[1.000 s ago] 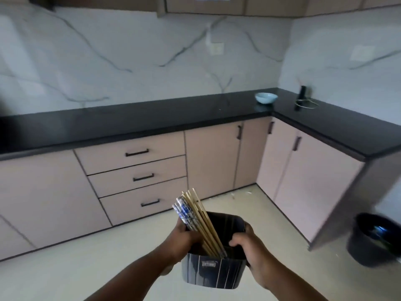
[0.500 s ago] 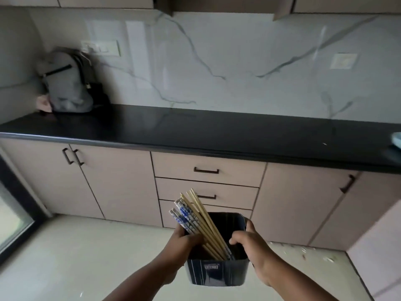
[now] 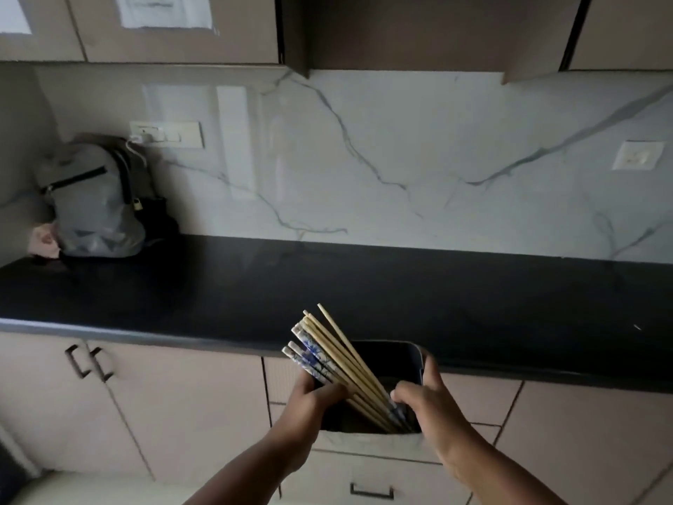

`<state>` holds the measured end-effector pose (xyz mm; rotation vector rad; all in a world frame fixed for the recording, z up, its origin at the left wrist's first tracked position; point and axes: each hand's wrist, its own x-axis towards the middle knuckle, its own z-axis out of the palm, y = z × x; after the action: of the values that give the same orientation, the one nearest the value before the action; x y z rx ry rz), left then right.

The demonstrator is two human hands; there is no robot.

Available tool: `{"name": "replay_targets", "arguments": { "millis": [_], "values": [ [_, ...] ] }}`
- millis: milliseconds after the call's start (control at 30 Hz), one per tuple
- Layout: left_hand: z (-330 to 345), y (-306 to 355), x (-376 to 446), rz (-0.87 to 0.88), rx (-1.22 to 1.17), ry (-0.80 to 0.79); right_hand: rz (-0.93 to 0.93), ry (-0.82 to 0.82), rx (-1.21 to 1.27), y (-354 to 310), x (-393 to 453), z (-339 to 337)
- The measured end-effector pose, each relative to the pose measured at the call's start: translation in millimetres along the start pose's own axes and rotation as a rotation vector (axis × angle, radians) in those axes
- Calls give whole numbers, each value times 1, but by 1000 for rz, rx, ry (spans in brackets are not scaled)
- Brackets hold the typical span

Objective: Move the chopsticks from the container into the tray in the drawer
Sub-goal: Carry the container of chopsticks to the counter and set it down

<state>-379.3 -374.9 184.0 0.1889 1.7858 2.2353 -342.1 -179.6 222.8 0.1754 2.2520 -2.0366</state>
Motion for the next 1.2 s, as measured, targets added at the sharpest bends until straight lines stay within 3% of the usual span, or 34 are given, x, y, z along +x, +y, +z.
{"name": "replay_targets", "arguments": {
  "millis": [267, 633, 933, 1200],
  "values": [
    [33, 44, 132, 194, 31, -11, -209, 121, 41, -33, 138, -45],
    [47, 26, 291, -16, 83, 223, -64, 32, 124, -31, 301, -108],
    [44, 18, 333, -82, 105, 227, 56, 29, 135, -7, 351, -117],
    [33, 17, 364, -82, 162, 145, 80, 152, 137, 0, 367, -118]
  ]
}}
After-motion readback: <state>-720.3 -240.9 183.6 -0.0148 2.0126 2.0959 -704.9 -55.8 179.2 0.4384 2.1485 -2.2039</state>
